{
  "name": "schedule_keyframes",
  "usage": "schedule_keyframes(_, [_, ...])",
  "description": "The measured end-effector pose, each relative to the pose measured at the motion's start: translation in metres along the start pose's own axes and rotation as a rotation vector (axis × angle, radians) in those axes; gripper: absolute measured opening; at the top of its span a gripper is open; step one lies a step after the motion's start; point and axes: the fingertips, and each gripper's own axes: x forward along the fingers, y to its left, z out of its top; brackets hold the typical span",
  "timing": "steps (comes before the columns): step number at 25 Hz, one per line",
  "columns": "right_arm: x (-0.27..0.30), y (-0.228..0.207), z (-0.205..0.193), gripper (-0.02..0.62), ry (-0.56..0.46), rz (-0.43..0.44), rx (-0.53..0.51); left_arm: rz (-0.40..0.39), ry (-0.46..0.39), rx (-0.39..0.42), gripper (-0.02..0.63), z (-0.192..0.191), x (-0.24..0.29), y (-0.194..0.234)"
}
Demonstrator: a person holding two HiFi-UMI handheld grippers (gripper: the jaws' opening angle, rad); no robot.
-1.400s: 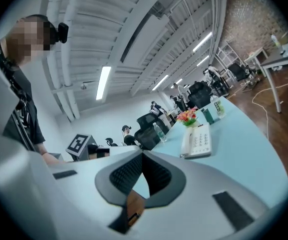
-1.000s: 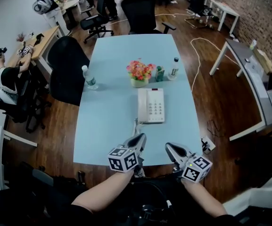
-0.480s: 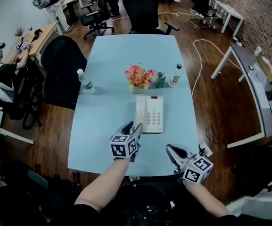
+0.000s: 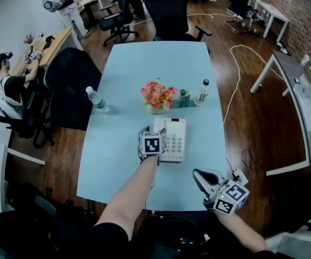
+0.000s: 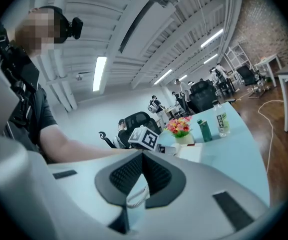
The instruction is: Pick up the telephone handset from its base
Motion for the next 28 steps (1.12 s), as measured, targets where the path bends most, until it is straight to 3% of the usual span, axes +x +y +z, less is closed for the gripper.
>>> schedule_keyframes(5, [-0.013,-0.017,-0.007,0.017,-0.005,-0.029,0.025,0.040,0.062,0.005,0.305,-0.009,0.026,0.006])
schedule_keyframes(9, [-0.023,-0.027,-0.007,0.017,-0.022,-0.065,0.044,0.019,0.073,-0.018,0.305,-0.011,0.032,0.005])
schedule_keyframes(16, [-0.025,-0.026,-0.008,0.017,-0.048,-0.081,0.059,-0.035,0.025,-0.058,0.258,0.005,0.023,-0.004])
schedule_keyframes(21, [-0.021,-0.012,-0.007,0.017,-0.042,-0.073,0.041,-0.090,0.005,-0.158,0.239,0.008,0.007,0.002])
schedule_keyframes(28, [-0.008,0.008,0.002,0.017,-0.080,-0.058,0.019,-0.224,-0.141,-0.237,0.238,0.030,-0.061,0.007])
